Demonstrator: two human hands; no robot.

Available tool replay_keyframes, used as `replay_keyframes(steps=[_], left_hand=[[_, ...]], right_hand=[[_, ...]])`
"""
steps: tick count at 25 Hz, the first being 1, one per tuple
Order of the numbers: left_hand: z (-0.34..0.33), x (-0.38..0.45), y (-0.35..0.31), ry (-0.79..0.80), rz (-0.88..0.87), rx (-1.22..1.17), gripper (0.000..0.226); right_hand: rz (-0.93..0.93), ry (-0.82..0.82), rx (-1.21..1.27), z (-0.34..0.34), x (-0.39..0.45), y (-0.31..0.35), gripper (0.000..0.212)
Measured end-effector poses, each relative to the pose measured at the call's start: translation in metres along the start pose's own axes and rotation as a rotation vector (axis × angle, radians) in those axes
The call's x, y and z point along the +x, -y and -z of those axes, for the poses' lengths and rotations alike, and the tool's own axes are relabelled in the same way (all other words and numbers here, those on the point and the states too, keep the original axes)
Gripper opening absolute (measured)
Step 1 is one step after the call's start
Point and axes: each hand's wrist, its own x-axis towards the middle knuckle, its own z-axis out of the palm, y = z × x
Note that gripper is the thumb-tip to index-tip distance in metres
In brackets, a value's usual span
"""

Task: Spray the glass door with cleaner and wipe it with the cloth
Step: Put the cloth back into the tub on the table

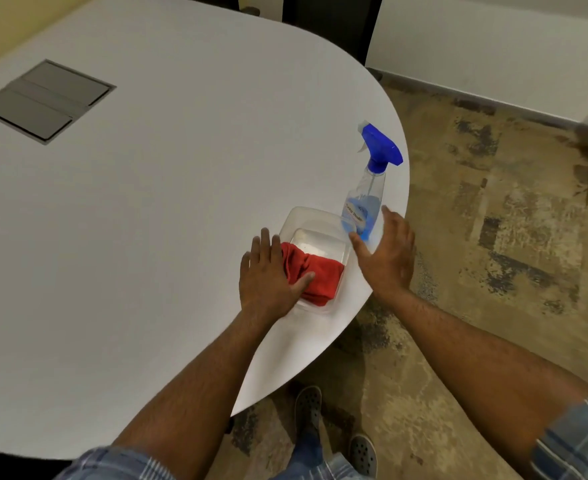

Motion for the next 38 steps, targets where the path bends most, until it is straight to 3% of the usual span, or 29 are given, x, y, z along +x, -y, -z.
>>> replay_keyframes(steps=[2, 6, 13, 19, 27, 34, 38], left_hand=[[-0.012, -0.014, 0.005, 0.043, 0.038, -0.023, 0.121], [-0.024, -0.016, 0.012, 0.124, 0.045, -0.066, 0.134], [-0.025, -0.016, 0.012, 0.122, 0.038, -0.075, 0.128], [-0.032, -0.015, 0.011, 0.116, 0.052, -0.110, 0.122], [-0.032, -0.016, 0.010, 0.137, 0.068, -0.116, 0.123], [-0.037, -0.016, 0.011, 0.127, 0.078, -0.159, 0.126], [-0.036, -0.014, 0.010, 0.125, 0.093, -0.189, 0.129]], right_hand=[[-0.126, -0.029, 0.051, 0.007, 0.026, 0.001, 0.087], [-0.167, 0.134, 0.179, 0.009, 0.063, 0.000, 0.092], [-0.209, 0.231, 0.296, 0.003, 0.087, 0.007, 0.059], [-0.209, 0.255, 0.314, 0.005, 0.090, 0.009, 0.048], [-0.125, 0.206, 0.287, 0.022, 0.079, 0.024, 0.048], [0.118, 0.020, 0.400, 0.053, 0.088, 0.078, 0.058], [0.189, 0.023, 0.452, 0.057, 0.073, 0.091, 0.063]])
